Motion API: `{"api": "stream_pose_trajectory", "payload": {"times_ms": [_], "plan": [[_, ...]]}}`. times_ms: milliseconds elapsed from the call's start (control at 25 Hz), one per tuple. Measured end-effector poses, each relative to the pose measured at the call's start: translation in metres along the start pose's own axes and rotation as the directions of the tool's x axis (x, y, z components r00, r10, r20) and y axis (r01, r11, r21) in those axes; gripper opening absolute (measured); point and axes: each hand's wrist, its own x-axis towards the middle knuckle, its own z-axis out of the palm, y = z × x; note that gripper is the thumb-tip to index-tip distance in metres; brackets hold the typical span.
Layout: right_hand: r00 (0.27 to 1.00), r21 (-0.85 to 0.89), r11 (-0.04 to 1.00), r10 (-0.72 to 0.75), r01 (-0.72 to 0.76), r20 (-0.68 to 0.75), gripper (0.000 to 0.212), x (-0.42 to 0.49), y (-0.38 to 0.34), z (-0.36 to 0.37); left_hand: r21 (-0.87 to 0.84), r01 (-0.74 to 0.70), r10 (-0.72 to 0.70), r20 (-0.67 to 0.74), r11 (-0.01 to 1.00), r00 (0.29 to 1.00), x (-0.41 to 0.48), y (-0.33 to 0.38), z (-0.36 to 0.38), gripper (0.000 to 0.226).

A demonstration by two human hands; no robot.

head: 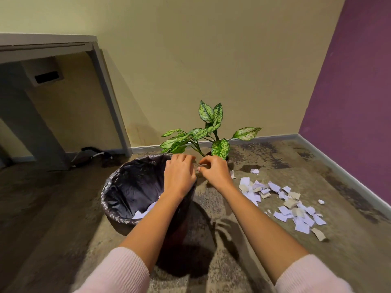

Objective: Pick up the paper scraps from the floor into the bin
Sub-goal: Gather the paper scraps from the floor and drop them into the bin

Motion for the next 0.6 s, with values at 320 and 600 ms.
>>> {"api": "stream_pose_trajectory", "payload": {"times_ms": [320, 600], "plan": [[0.982, -0.106, 0.978, 0.174, -0.182, -0.079, 0.021, -0.035, 0.110, -0.057, -0.062, -0.241, 0.247, 0.145, 0.969, 0.958, -0.026, 0.110, 0.067, 0.035], [0.909, -0.192, 0.889, 0.407, -0.416, -0.086, 0.026, -0.093, 0.235, -0.066, -0.126, -0.229, 0.261, 0.437, 0.965, 0.861, -0.085, 0.157, 0.163, 0.049]]}}
